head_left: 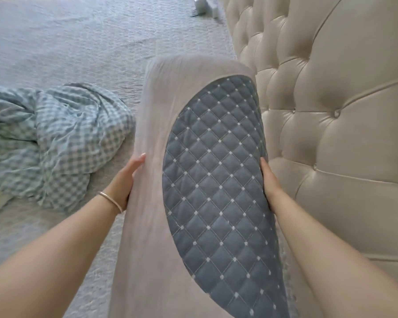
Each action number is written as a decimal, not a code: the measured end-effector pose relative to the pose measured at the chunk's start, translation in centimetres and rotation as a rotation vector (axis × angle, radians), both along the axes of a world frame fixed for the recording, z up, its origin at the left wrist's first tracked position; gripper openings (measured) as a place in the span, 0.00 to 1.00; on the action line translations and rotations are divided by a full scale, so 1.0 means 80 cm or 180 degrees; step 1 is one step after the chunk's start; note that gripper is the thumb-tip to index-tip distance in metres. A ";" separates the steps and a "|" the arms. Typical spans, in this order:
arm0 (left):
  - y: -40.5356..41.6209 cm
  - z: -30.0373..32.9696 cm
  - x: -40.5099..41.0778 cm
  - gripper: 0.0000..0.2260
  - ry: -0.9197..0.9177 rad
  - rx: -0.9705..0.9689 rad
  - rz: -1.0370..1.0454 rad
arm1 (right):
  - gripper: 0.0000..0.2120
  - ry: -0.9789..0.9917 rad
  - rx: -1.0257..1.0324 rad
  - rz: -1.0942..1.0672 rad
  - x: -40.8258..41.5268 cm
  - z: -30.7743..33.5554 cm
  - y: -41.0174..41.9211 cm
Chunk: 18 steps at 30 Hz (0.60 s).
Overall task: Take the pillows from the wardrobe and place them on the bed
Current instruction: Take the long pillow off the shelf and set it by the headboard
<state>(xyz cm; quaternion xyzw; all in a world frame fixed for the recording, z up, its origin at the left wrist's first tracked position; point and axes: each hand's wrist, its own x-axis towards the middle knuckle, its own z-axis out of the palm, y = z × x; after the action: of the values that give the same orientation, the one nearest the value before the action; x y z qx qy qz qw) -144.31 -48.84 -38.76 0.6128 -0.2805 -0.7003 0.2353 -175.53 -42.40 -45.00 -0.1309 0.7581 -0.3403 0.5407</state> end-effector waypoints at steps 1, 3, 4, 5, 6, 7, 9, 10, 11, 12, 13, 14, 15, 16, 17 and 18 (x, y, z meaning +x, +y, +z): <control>0.001 -0.015 -0.004 0.16 -0.0034 0.0069 0.0027 | 0.53 -0.0054 0.0022 0.0052 -0.005 -0.020 0.001; 0.001 -0.044 -0.013 0.17 -0.0050 0.0191 0.0085 | 0.53 -0.0070 0.0025 0.0051 -0.019 -0.051 -0.002; -0.001 -0.058 -0.019 0.18 -0.0044 0.0267 0.0108 | 0.52 -0.0014 0.0027 0.0027 -0.025 -0.059 -0.007; -0.003 -0.069 -0.026 0.19 -0.0055 0.0340 0.0108 | 0.48 0.0093 0.0018 -0.0009 -0.030 -0.062 -0.014; -0.005 -0.083 -0.032 0.21 -0.0099 0.0379 0.0072 | 0.45 0.0208 -0.0027 -0.0028 -0.038 -0.069 -0.021; -0.007 -0.094 -0.039 0.23 -0.0138 0.0394 0.0018 | 0.41 0.0307 -0.0097 -0.0030 -0.045 -0.078 -0.028; -0.012 -0.119 -0.048 0.32 -0.0179 0.0361 -0.0039 | 0.39 0.0360 -0.0248 -0.0013 -0.054 -0.097 -0.042; -0.014 -0.132 -0.050 0.35 -0.0182 0.0342 -0.0021 | 0.41 0.0334 -0.0278 -0.0007 -0.059 -0.112 -0.047; -0.015 -0.142 -0.051 0.37 -0.0173 0.0314 0.0010 | 0.42 0.0289 -0.0281 0.0016 -0.062 -0.127 -0.052; -0.017 -0.152 -0.051 0.37 -0.0176 0.0277 0.0044 | 0.43 0.0217 -0.0286 0.0049 -0.065 -0.140 -0.055; -0.019 -0.160 -0.052 0.36 -0.0179 0.0228 0.0066 | 0.43 0.0175 -0.0314 0.0062 -0.066 -0.146 -0.059; -0.021 -0.167 -0.053 0.34 -0.0187 0.0171 0.0088 | 0.43 0.0174 -0.0346 0.0066 -0.067 -0.151 -0.062; -0.024 -0.174 -0.055 0.33 -0.0192 0.0106 0.0107 | 0.43 0.0221 -0.0389 0.0057 -0.065 -0.151 -0.065; -0.027 -0.181 -0.059 0.33 -0.0189 0.0042 0.0112 | 0.43 0.0291 -0.0394 0.0045 -0.066 -0.154 -0.068; -0.032 -0.187 -0.063 0.33 -0.0187 -0.0023 0.0100 | 0.42 0.0370 -0.0373 0.0049 -0.066 -0.156 -0.070; -0.036 -0.193 -0.067 0.34 -0.0198 -0.0080 0.0082 | 0.40 0.0451 -0.0337 0.0064 -0.066 -0.161 -0.071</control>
<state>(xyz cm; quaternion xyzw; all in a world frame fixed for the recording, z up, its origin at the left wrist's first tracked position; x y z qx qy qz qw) -149.66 -51.70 -54.21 0.6348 -0.2885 -0.6743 0.2431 -180.84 -48.06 -57.91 -0.1907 0.7740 -0.3643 0.4815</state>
